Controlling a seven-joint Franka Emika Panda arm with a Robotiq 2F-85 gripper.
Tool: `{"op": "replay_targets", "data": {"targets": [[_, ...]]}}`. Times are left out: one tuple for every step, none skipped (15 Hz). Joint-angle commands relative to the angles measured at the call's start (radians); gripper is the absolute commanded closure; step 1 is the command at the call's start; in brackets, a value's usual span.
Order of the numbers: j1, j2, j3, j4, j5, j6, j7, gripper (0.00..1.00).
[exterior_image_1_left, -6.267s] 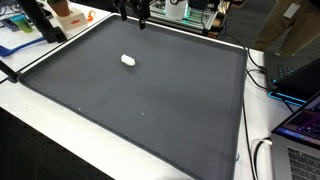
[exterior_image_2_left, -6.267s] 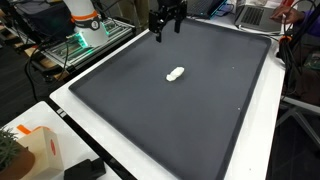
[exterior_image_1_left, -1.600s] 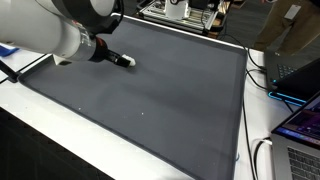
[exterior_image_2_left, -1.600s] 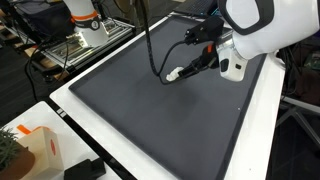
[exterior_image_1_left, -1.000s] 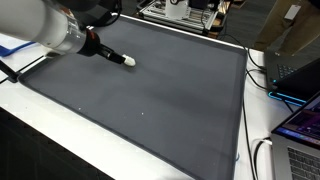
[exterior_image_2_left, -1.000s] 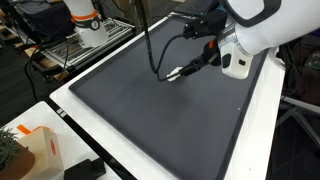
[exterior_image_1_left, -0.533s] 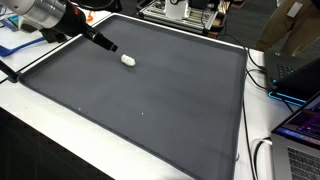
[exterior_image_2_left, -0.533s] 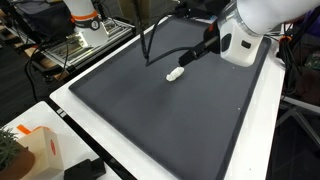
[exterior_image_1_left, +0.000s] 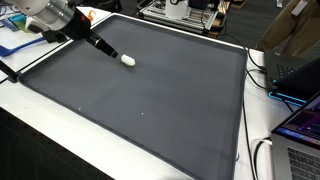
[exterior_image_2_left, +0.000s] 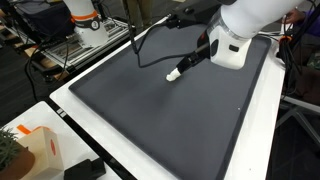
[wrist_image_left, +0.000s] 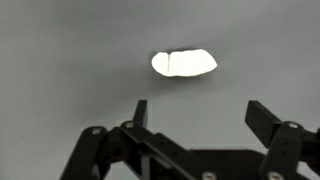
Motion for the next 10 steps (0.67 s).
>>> {"op": "replay_targets", "data": {"targets": [[-0.002,-0.133,0.002,-0.238,0.002,0.099,-0.066,0.00],[-0.002,-0.158,0.003,-0.282,0.000,0.120,-0.085,0.00],[-0.002,-0.184,0.005,-0.326,-0.003,0.148,-0.116,0.00],[-0.002,-0.209,0.007,-0.371,-0.011,0.177,-0.151,0.00],[-0.008,-0.238,0.012,-0.416,0.000,0.228,-0.182,0.00],[-0.001,-0.139,0.002,-0.262,0.000,0.139,-0.129,0.00],[-0.001,-0.164,0.004,-0.304,-0.001,0.170,-0.149,0.00],[-0.001,-0.184,0.005,-0.332,-0.001,0.185,-0.160,0.00],[-0.001,-0.197,0.005,-0.349,-0.001,0.191,-0.163,0.00],[-0.001,-0.205,0.005,-0.359,-0.001,0.193,-0.164,0.00]]}}
